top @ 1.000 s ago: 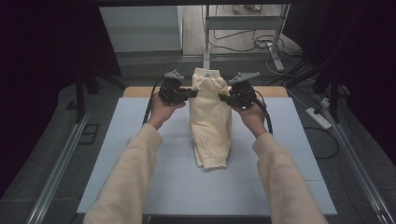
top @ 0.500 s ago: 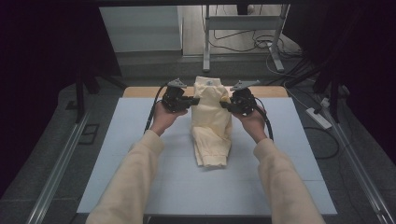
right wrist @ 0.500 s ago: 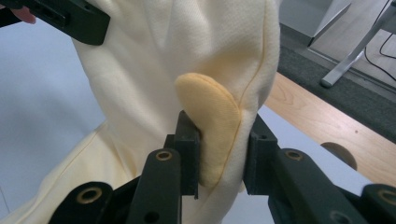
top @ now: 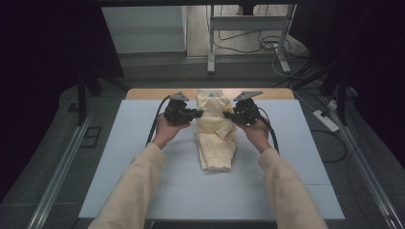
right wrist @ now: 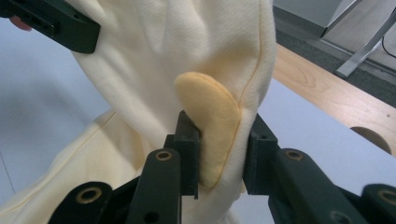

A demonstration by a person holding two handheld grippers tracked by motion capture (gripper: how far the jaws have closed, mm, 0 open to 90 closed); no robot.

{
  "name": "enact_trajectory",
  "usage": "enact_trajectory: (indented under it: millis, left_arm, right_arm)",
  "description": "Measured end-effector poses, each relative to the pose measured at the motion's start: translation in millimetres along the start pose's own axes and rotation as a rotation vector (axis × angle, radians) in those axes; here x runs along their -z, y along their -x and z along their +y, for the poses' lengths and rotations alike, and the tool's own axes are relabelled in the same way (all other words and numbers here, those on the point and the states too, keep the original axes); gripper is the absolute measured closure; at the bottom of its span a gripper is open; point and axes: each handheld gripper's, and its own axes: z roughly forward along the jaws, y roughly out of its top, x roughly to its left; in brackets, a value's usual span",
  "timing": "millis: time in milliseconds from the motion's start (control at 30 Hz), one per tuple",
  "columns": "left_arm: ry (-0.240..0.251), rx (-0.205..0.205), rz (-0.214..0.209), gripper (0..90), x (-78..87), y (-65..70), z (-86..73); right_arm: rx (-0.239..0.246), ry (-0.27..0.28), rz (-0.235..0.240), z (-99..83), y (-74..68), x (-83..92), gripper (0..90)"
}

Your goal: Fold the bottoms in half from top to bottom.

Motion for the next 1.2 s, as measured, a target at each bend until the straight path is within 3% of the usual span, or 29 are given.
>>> enact_trajectory:
  millis: [567, 1200]
  left_arm:
    - [-0.019, -0.005, -0.018, 82.2, -3.0, 10.3, -14.3]
    - [-0.031, 0.001, -0.041, 82.0, -4.5, 16.3, -30.2]
  right_arm:
    - [-0.034, -0.008, 0.038, -20.6, -7.2, 0.3, 70.4]
    - [-0.041, -0.038, 0.067, -30.3, -14.8, 1.7, 69.8]
